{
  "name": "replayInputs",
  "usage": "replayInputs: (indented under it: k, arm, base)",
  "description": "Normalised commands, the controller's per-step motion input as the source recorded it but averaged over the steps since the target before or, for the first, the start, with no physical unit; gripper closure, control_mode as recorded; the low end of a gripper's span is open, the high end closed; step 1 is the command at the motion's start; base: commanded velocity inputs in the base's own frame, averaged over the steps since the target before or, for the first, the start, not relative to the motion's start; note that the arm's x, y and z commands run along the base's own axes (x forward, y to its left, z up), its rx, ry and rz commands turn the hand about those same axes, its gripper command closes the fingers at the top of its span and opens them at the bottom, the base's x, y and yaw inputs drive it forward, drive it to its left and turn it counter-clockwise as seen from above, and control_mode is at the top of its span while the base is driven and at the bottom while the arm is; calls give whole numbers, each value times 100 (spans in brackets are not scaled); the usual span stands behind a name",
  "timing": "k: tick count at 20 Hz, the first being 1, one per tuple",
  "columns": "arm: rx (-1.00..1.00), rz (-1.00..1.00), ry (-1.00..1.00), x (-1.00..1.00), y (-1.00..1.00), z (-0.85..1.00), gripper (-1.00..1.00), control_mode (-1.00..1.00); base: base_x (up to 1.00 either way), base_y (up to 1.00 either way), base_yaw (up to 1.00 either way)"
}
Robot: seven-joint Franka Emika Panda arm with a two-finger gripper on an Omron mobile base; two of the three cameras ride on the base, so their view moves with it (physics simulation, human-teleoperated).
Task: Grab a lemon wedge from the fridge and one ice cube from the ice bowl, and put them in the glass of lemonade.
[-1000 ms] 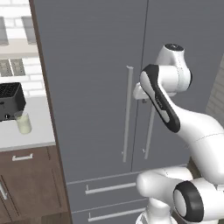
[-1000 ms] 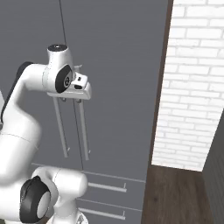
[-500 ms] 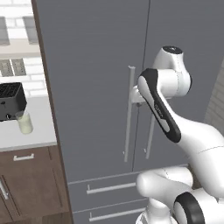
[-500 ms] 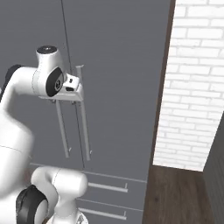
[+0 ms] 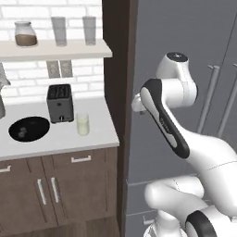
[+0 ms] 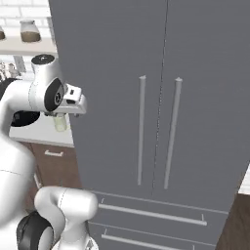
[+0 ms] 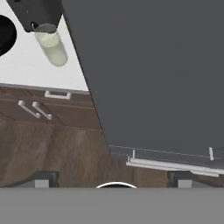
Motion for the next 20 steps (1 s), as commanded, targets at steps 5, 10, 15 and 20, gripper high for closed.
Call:
replayInputs:
  k: [5, 10, 15, 20]
  arm:
    - [0, 0, 0, 0, 0, 0, -100, 100]
    - [0, 0, 0, 0, 0, 0, -100, 100]
    - [0, 0, 0, 0, 0, 0, -100, 100]
    - [0, 0, 0, 0, 0, 0, -100, 100]
  base:
    - [0, 100, 0]
    - [25, 93, -2]
    - [31, 38, -2]
    - [24, 5, -3]
